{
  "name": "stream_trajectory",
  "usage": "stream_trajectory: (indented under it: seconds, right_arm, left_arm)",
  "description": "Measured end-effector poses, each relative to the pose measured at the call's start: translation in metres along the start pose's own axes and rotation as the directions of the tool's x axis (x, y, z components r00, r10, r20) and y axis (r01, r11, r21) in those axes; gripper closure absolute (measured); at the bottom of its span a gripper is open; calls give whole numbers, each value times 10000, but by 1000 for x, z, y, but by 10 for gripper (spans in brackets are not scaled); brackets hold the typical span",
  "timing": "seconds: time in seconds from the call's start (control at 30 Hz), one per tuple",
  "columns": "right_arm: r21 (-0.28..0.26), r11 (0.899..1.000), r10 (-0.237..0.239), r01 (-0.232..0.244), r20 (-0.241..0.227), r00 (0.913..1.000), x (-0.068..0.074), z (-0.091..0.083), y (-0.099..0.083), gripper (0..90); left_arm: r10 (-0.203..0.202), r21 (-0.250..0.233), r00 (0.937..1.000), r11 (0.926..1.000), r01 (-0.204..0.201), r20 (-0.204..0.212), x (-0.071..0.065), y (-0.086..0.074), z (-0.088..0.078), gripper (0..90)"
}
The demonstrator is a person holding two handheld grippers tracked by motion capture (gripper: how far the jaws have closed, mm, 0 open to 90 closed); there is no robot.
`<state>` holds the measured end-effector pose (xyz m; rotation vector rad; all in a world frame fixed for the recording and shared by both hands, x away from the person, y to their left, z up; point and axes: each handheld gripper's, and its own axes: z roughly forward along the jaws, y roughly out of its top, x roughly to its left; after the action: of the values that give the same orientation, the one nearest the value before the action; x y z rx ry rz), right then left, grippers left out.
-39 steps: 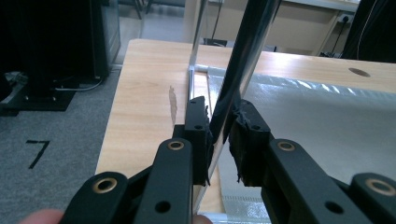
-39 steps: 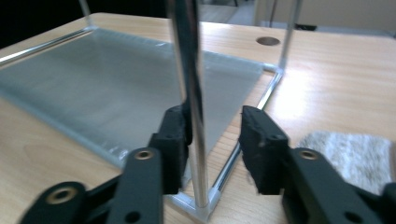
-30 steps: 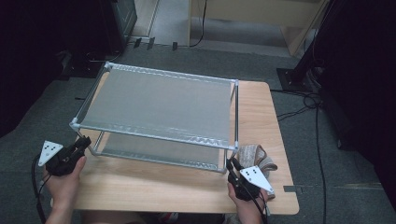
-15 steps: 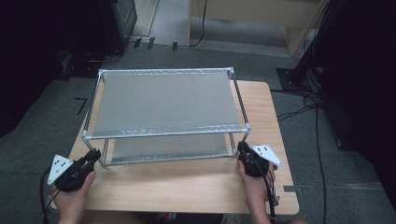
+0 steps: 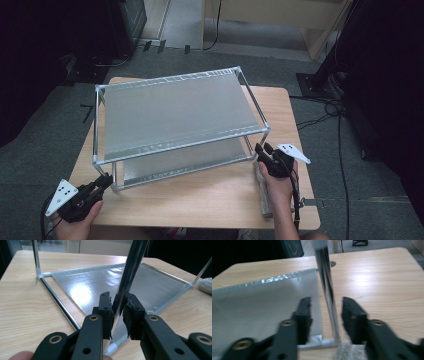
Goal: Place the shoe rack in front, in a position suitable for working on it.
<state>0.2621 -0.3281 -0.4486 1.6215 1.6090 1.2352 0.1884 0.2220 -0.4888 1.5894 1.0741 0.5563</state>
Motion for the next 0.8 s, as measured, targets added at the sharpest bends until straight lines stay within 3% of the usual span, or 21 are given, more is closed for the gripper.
stream_trajectory:
  seconds: [0.03, 0.1, 0.13, 0.2, 0.3, 0.33, 0.47, 0.57, 0.6, 0.63, 0.7, 0.8]
  right_arm:
    - [-170, 9992, -363, 364, 51, 9993, 2, -15, 2, 466]
    - [-300, 9948, -967, 977, 346, 9947, 4, -32, -1, 430]
    - [-300, 9948, -967, 977, 346, 9947, 4, -32, -1, 430]
    - [-308, 9910, -1275, 1304, 814, 9885, 2, -48, -11, 396]
    - [44, 9883, -1519, 1526, 1308, 9797, -2, -63, -30, 358]
    - [204, 9865, -1638, 1626, 1481, 9753, -6, -73, -42, 328]
    - [616, 9881, -1489, 1406, 1610, 9757, -17, -88, -64, 302]
    - [995, 9933, -761, 593, 1748, 9817, -29, -90, -78, 293]
    - [1205, 9920, -581, 376, 1713, 9835, -32, -90, -83, 278]
    - [1333, 9904, -605, 373, 1740, 9829, -33, -89, -86, 264]
    - [1530, 9870, -777, 490, 1879, 9791, -33, -87, -88, 227]
    - [1711, 9848, -615, 288, 1890, 9801, -34, -82, -91, 184]
  left_arm:
    - [-5, -24, 10000, 10000, 5, 76, -1, 0, 1, 773]
    - [187, 39, 9991, 9998, -189, 369, -5, 1, 5, 773]
    - [187, 39, 9991, 9998, -189, 369, -5, 1, 5, 772]
    - [365, 3, 9973, 9993, -366, 638, -9, 1, 8, 776]
    - [888, 24, 9903, 9960, -895, 1069, -17, 2, 13, 782]
    - [876, -9, 9866, 9961, -883, 1375, -20, 2, 15, 779]
    - [726, -112, 9844, 9974, -717, 1604, -22, 3, 19, 715]
    - [691, -56, 9837, 9976, -692, 1662, -22, 2, 23, 669]
    - [691, -56, 9837, 9976, -692, 1662, -22, 2, 23, 679]
    - [860, -97, 9803, 9963, -857, 1780, -22, 1, 25, 702]
    - [981, -68, 9800, 9951, -984, 1730, -22, 1, 26, 747]
    - [1039, -40, 9781, 9945, -1049, 1805, -21, 0, 27, 783]
